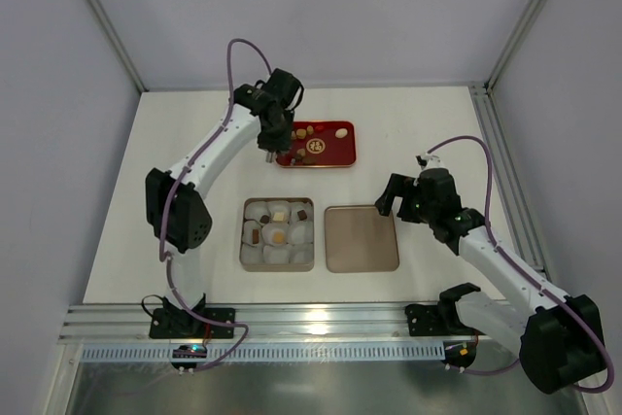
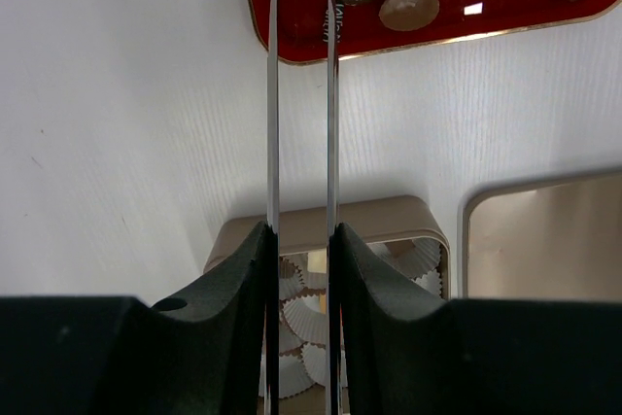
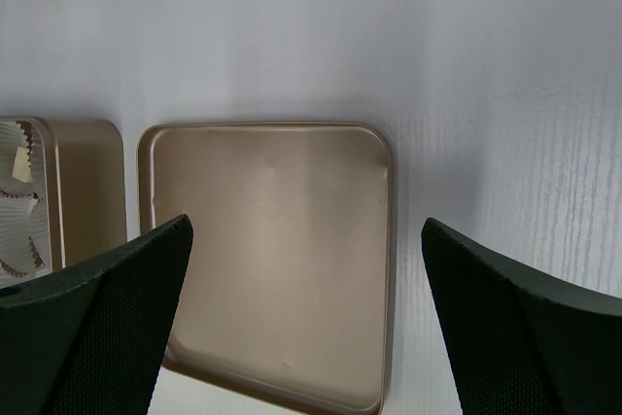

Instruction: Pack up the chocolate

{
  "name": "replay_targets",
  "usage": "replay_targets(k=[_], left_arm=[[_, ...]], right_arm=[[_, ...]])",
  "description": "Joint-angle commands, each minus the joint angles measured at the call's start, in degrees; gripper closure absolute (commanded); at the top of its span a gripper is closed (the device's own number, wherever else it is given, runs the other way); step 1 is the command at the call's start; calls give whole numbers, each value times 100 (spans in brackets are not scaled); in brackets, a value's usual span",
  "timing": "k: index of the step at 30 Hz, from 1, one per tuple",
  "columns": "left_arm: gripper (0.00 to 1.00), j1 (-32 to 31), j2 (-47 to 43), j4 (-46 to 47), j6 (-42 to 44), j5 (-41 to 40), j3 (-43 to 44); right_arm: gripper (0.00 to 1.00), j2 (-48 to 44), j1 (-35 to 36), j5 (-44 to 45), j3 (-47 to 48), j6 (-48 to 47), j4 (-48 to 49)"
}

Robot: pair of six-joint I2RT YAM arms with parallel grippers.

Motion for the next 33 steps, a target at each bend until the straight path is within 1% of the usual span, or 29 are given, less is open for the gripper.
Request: replay_targets(k=[1,5,18,27,33], left_arm=[[71,11,-523,-17,65,178,-165],[71,-24,-918,105,-23,301,-569],[71,-358,-2632,255,-331,503,-2177],[70,-832,-3783,176,-674,801,-3117],[70,-1315,-4223,53,-893,829,-3479]], right_arm=[[0,46,24,20,27,22,237],[0,81,16,28,62,31,255],[0,380,7,99,229,66,386],[0,564,16,125,229,136,500],[0,670,16,143,281,171,544]])
